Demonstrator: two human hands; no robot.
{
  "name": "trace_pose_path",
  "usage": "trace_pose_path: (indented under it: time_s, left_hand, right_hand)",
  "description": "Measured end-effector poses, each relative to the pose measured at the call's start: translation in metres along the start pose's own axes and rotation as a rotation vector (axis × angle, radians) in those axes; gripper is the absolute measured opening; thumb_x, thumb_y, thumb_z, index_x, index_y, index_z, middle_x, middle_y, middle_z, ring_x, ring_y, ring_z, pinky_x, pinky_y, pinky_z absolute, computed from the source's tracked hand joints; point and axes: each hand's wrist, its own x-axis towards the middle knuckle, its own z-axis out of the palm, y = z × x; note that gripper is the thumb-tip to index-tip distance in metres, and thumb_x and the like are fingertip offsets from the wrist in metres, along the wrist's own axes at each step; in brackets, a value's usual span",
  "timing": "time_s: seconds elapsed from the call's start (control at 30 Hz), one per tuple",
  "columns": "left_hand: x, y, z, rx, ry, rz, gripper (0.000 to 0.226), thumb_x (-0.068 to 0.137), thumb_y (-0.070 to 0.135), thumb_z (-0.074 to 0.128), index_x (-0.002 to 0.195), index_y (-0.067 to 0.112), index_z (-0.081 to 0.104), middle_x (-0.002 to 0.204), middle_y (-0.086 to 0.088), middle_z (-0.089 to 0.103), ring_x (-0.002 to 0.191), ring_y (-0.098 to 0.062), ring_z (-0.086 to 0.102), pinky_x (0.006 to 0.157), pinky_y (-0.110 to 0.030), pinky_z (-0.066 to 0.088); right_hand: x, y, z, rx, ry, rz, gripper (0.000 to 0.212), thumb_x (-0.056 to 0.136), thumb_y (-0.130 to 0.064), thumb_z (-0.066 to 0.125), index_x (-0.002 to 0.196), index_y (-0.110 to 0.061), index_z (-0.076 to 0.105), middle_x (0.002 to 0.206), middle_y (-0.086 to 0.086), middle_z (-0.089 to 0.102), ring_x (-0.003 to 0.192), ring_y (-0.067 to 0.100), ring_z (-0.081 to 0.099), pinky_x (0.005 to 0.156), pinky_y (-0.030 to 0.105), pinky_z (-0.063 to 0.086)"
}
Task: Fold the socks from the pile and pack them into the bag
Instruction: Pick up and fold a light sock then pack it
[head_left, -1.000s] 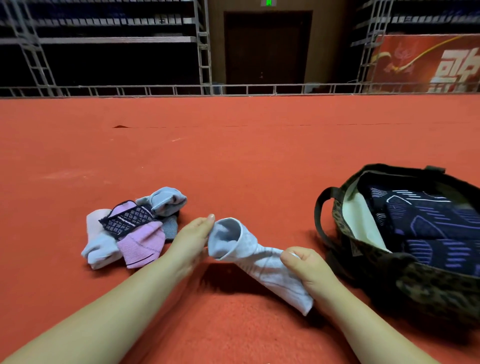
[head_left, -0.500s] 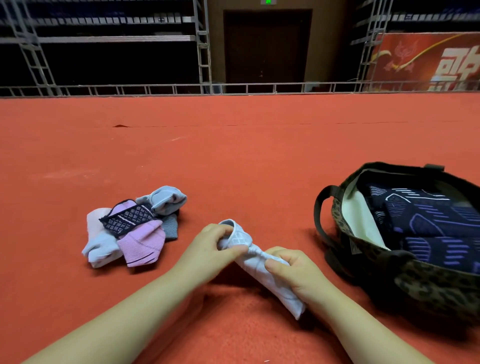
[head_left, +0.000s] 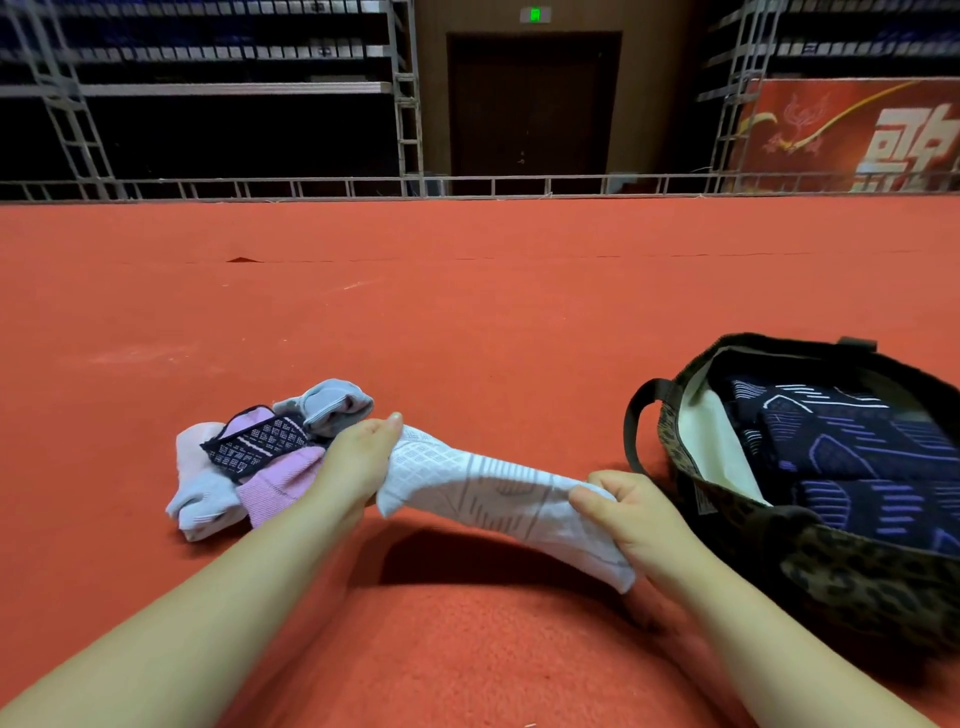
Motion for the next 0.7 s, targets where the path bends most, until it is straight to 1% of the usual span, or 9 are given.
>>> trace_pose_path:
  time_s: [0.13, 0.2, 0.27, 0.3, 0.37, 0.43, 0.5, 0.6, 0.7]
  left_hand:
    - [-0.001, 0.02, -0.004, -0.284, -0.16, -0.221, 0.023, 0.094, 0.039, 0.054, 0.084, 0.019, 0.058, 0.079, -0.005, 0.052, 0.075, -0.019, 0.051, 0.071, -0.035, 0.042]
    - [-0.006, 0.024, -0.006, -0.378, -0.327, -0.218, 0.038, 0.085, 0.049, 0.062, 0.107, 0.019, 0.057, 0.089, -0.006, 0.062, 0.081, -0.024, 0.062, 0.074, -0.035, 0.047]
    - [-0.013, 0.018, -0.002, -0.26, -0.389, -0.107, 0.071, 0.064, 0.05, 0.073, 0.125, 0.028, 0.046, 0.098, -0.001, 0.065, 0.086, -0.019, 0.065, 0.077, -0.035, 0.048]
    - [-0.02, 0.013, 0.002, -0.158, -0.381, -0.036, 0.08, 0.059, 0.043, 0.076, 0.129, 0.033, 0.038, 0.092, 0.003, 0.066, 0.082, -0.014, 0.064, 0.077, -0.032, 0.049]
    - [-0.027, -0.002, 0.011, -0.034, -0.382, 0.036, 0.09, 0.062, 0.023, 0.079, 0.137, 0.028, 0.03, 0.086, 0.002, 0.068, 0.077, -0.011, 0.064, 0.074, -0.026, 0.052]
    - [-0.033, -0.013, 0.016, -0.022, -0.42, 0.03, 0.085, 0.065, 0.015, 0.075, 0.139, 0.017, 0.034, 0.084, -0.002, 0.066, 0.073, -0.01, 0.062, 0.067, -0.022, 0.05]
    - [-0.032, -0.015, 0.012, -0.147, -0.417, 0.009, 0.072, 0.073, 0.009, 0.072, 0.137, 0.017, 0.039, 0.08, -0.005, 0.061, 0.066, -0.01, 0.058, 0.061, -0.021, 0.048]
    - [-0.023, -0.006, 0.005, -0.323, -0.347, 0.008, 0.046, 0.091, -0.002, 0.054, 0.132, 0.019, 0.044, 0.075, -0.007, 0.054, 0.057, -0.009, 0.055, 0.055, -0.02, 0.047]
    - [-0.015, -0.009, 0.014, -0.026, -0.262, 0.071, 0.04, 0.092, 0.007, 0.056, 0.13, 0.016, 0.047, 0.063, 0.002, 0.05, 0.049, -0.003, 0.047, 0.052, -0.018, 0.04]
  right_hand:
    - [0.006, -0.011, -0.006, 0.133, -0.053, 0.054, 0.044, 0.063, -0.057, 0.065, 0.054, -0.021, 0.041, 0.054, -0.007, 0.039, 0.052, 0.008, 0.036, 0.051, 0.022, 0.031]
    - [0.005, -0.016, -0.008, 0.296, -0.148, 0.171, 0.063, 0.055, -0.067, 0.074, 0.072, -0.01, 0.054, 0.067, 0.007, 0.056, 0.062, 0.02, 0.053, 0.059, 0.031, 0.045]
    - [0.002, -0.015, -0.012, 0.392, -0.177, 0.253, 0.074, 0.053, -0.069, 0.077, 0.084, -0.004, 0.058, 0.076, 0.013, 0.064, 0.069, 0.025, 0.061, 0.066, 0.035, 0.052]
    - [0.0, -0.015, -0.013, 0.429, -0.157, 0.269, 0.068, 0.057, -0.066, 0.077, 0.082, -0.004, 0.06, 0.076, 0.012, 0.065, 0.068, 0.024, 0.063, 0.066, 0.035, 0.053]
    - [-0.003, -0.01, -0.015, 0.46, -0.126, 0.302, 0.054, 0.065, -0.057, 0.068, 0.08, -0.005, 0.065, 0.075, 0.01, 0.066, 0.069, 0.021, 0.064, 0.07, 0.034, 0.052]
    - [-0.006, -0.002, -0.016, 0.468, -0.124, 0.321, 0.065, 0.064, -0.059, 0.068, 0.09, 0.001, 0.066, 0.08, 0.013, 0.065, 0.076, 0.025, 0.062, 0.076, 0.038, 0.05]
    - [-0.007, 0.001, -0.021, 0.43, -0.096, 0.354, 0.064, 0.066, -0.057, 0.067, 0.093, 0.002, 0.063, 0.079, 0.012, 0.063, 0.075, 0.024, 0.06, 0.073, 0.036, 0.049]
    - [-0.005, 0.003, -0.026, 0.224, -0.094, 0.381, 0.038, 0.08, -0.045, 0.064, 0.069, -0.011, 0.053, 0.062, -0.001, 0.057, 0.055, 0.009, 0.053, 0.06, 0.025, 0.043]
    - [0.0, 0.019, -0.026, -0.274, -0.033, 0.316, 0.041, 0.081, -0.041, 0.07, 0.064, -0.018, 0.041, 0.055, -0.008, 0.043, 0.044, 0.003, 0.038, 0.048, 0.02, 0.033]
